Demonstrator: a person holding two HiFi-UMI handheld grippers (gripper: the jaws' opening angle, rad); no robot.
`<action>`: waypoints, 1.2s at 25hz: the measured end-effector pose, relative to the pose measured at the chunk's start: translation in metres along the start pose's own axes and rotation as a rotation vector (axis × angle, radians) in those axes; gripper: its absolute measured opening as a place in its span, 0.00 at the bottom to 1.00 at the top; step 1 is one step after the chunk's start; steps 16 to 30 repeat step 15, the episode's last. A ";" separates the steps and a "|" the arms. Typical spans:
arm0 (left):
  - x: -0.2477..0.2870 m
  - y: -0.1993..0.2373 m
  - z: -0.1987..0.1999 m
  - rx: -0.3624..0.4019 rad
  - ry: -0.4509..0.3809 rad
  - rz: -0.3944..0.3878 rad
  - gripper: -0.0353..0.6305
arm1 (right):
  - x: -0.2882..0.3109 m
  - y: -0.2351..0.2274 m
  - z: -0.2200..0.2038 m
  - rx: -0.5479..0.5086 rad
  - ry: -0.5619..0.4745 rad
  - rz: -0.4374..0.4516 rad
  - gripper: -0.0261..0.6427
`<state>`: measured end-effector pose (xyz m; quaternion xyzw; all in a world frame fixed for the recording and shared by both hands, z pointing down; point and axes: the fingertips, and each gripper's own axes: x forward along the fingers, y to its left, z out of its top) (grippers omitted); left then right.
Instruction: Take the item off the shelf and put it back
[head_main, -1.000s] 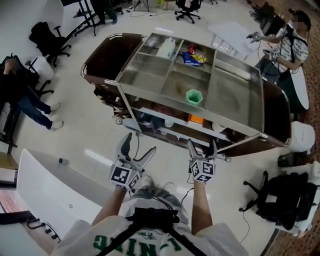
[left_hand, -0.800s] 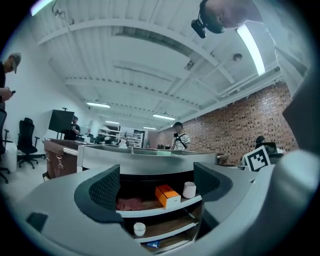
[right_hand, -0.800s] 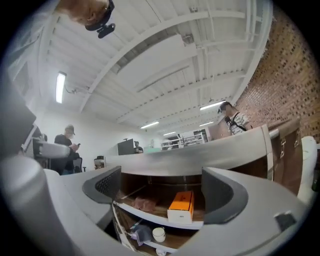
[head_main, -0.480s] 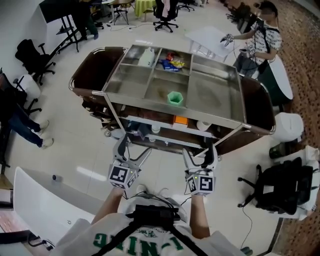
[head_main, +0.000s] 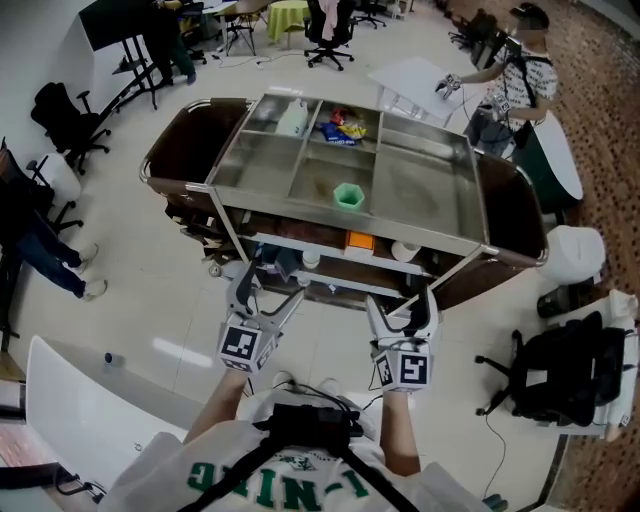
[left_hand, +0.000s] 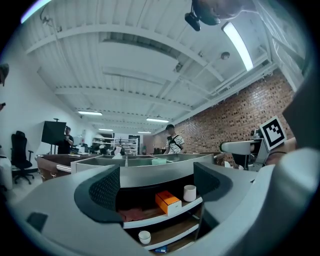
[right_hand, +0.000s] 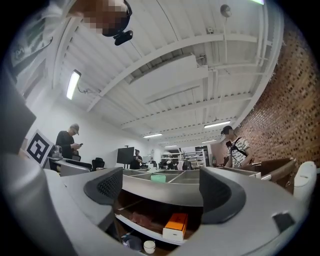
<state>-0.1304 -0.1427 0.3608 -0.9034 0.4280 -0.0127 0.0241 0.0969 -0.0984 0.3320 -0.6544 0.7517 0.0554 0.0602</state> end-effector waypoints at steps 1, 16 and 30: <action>0.000 -0.001 0.001 -0.001 -0.001 -0.001 0.72 | 0.000 0.000 0.001 -0.001 -0.002 0.000 0.78; -0.002 -0.017 0.006 -0.028 -0.007 -0.012 0.72 | -0.001 0.007 0.003 -0.002 -0.005 0.018 0.78; -0.002 -0.017 0.006 -0.028 -0.007 -0.012 0.72 | -0.001 0.007 0.003 -0.002 -0.005 0.018 0.78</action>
